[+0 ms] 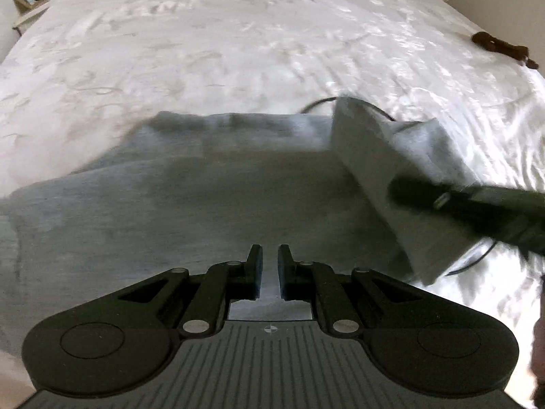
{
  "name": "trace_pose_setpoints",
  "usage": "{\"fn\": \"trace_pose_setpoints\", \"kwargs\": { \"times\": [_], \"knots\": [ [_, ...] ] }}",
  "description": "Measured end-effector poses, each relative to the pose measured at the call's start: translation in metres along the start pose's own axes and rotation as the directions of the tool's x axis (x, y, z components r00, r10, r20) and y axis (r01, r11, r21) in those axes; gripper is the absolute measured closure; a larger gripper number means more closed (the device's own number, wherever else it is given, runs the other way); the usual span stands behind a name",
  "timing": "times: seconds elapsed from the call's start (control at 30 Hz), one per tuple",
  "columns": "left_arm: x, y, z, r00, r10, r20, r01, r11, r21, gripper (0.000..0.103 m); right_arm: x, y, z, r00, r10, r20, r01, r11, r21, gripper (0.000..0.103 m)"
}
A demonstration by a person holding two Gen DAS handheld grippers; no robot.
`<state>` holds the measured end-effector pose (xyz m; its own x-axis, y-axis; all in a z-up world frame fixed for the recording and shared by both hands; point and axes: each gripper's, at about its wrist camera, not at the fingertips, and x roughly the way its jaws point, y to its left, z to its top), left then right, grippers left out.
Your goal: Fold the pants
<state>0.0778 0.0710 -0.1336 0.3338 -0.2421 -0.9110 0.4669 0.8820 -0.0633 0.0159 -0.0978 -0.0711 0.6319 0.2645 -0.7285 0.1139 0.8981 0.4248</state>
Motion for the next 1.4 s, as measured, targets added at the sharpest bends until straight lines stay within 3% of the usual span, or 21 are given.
{"fn": "trace_pose_setpoints", "kwargs": {
  "times": [0.13,0.37,0.43,0.53,0.6,0.67,0.77,0.93,1.03,1.13,1.23,1.4],
  "knots": [
    [-0.006,0.011,0.001,1.000,0.007,0.019,-0.006,1.000,-0.015,0.093,0.032,0.022,-0.015,0.998,-0.039,-0.042,0.037,0.999,-0.036,0.092],
    [-0.015,0.026,-0.009,0.999,0.007,0.034,-0.006,0.999,-0.035,0.092,0.047,0.044,-0.018,0.999,-0.046,-0.018,0.045,0.998,-0.049,0.090],
    [-0.015,0.027,-0.009,0.999,0.012,0.034,-0.010,0.999,-0.045,0.093,0.056,0.042,-0.013,0.999,-0.036,-0.036,0.034,0.998,-0.055,0.082],
    [-0.022,0.028,-0.009,0.999,0.027,0.048,-0.023,0.998,-0.065,0.093,0.066,0.045,-0.012,0.994,-0.057,-0.090,0.048,0.995,-0.092,0.057],
    [-0.030,0.027,-0.008,0.997,0.036,0.075,-0.030,0.996,-0.081,0.093,0.057,0.049,-0.013,0.994,-0.086,-0.061,0.077,0.988,-0.136,0.053],
    [-0.037,0.022,-0.004,0.993,0.050,0.106,-0.041,0.996,-0.083,0.093,0.040,0.048,-0.015,0.997,-0.053,-0.054,0.044,0.987,-0.156,0.048],
    [-0.035,0.007,0.006,0.993,0.035,0.112,-0.027,0.997,-0.068,0.093,0.006,0.035,-0.021,0.998,-0.033,-0.048,0.024,0.984,-0.176,0.048],
    [-0.009,-0.028,0.017,0.996,-0.013,0.084,0.014,1.000,-0.017,0.092,-0.061,-0.012,-0.040,0.993,-0.104,-0.053,0.099,0.991,-0.088,0.048],
    [0.007,-0.044,0.017,0.998,-0.044,0.044,0.044,0.999,-0.005,0.092,-0.093,-0.043,-0.055,0.973,-0.215,-0.083,0.210,0.976,-0.063,0.048],
    [0.024,-0.052,0.006,1.000,-0.024,-0.014,0.024,0.999,0.022,0.092,-0.112,-0.068,-0.064,0.948,-0.299,-0.107,0.295,0.954,-0.046,0.048],
    [0.043,-0.051,-0.009,0.994,0.033,-0.104,-0.029,0.999,0.042,0.092,-0.116,-0.077,-0.063,0.934,-0.348,-0.083,0.343,0.937,-0.063,0.048],
    [0.042,-0.041,-0.017,0.993,0.043,-0.109,-0.043,0.999,0.003,0.092,-0.107,-0.087,-0.043,0.919,-0.394,-0.016,0.391,0.917,-0.078,0.050]
  ]
}}
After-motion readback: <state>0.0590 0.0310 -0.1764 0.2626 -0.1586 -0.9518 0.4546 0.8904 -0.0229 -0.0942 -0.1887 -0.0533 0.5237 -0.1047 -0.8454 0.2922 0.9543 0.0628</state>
